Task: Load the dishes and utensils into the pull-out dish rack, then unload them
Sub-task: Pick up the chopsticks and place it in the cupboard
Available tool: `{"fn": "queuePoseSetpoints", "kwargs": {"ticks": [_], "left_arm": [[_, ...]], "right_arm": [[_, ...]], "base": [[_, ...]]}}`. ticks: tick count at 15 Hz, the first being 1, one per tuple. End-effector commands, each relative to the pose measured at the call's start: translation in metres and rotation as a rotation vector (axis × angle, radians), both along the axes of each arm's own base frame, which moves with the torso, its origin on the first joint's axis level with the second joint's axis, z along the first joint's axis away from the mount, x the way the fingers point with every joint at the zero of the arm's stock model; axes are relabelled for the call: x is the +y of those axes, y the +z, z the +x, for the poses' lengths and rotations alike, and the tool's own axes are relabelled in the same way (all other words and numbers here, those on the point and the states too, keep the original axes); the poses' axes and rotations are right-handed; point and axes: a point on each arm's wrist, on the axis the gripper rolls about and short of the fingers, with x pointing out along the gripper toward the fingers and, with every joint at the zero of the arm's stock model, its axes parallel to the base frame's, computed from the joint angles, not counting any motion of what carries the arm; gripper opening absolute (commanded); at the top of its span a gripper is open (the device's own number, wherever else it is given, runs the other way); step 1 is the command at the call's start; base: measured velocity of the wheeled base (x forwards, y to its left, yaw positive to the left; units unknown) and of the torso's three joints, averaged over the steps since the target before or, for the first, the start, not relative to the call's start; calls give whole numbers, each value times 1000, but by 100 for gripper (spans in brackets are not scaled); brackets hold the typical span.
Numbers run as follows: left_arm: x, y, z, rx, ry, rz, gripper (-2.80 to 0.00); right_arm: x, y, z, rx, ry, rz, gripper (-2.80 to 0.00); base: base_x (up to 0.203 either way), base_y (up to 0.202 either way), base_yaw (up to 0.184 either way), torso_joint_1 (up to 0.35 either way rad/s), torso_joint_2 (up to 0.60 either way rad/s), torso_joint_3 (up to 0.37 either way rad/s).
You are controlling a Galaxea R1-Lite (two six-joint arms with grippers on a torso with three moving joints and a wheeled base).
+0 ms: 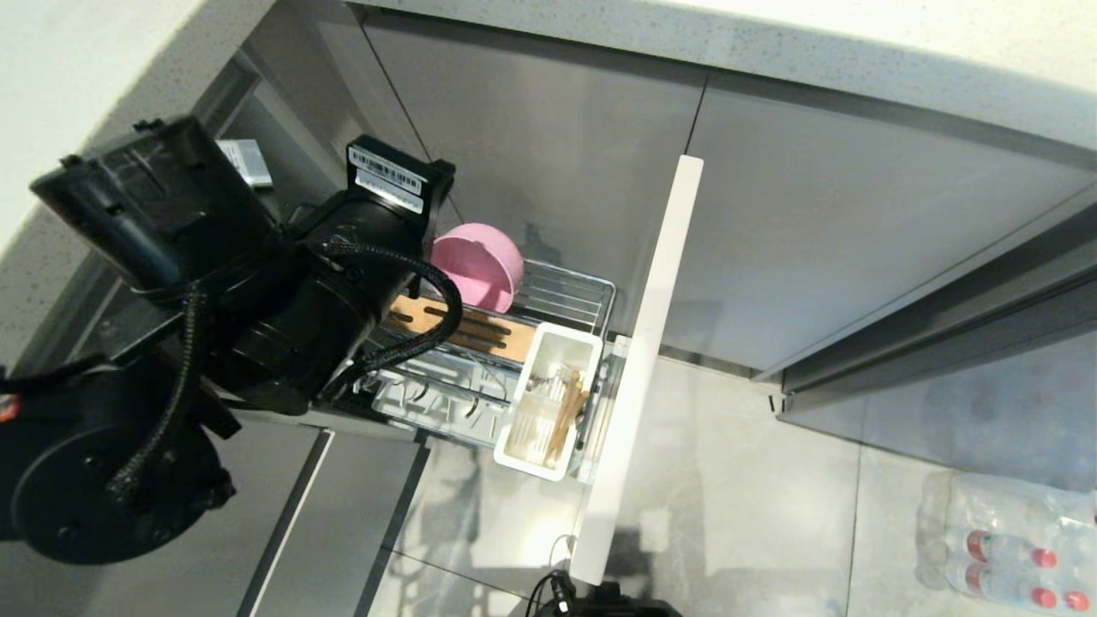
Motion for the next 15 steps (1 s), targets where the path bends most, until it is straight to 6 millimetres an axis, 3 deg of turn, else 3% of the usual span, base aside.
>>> {"fn": "queuePoseSetpoints", "kwargs": {"ticks": [1, 6, 9, 11, 15], "left_arm": [[3, 8, -7, -36, 9, 22, -280], [0, 22, -23, -158, 76, 288, -280], [10, 37, -38, -255, 157, 435, -280], [21, 52, -51, -320, 207, 480, -280], [54, 103, -85, -381, 416, 537, -280]], "right_arm": [[0, 0, 0, 0, 0, 0, -280], [0, 0, 0, 1, 1, 0, -280], [0, 0, 0, -1, 1, 0, -280], [0, 0, 0, -1, 0, 0, -280], [0, 0, 0, 2, 1, 1, -280]], "base": [[0, 0, 0, 0, 0, 0], [0, 0, 0, 0, 0, 0], [0, 0, 0, 0, 0, 0], [0, 0, 0, 0, 0, 0], [0, 0, 0, 0, 0, 0]]}}
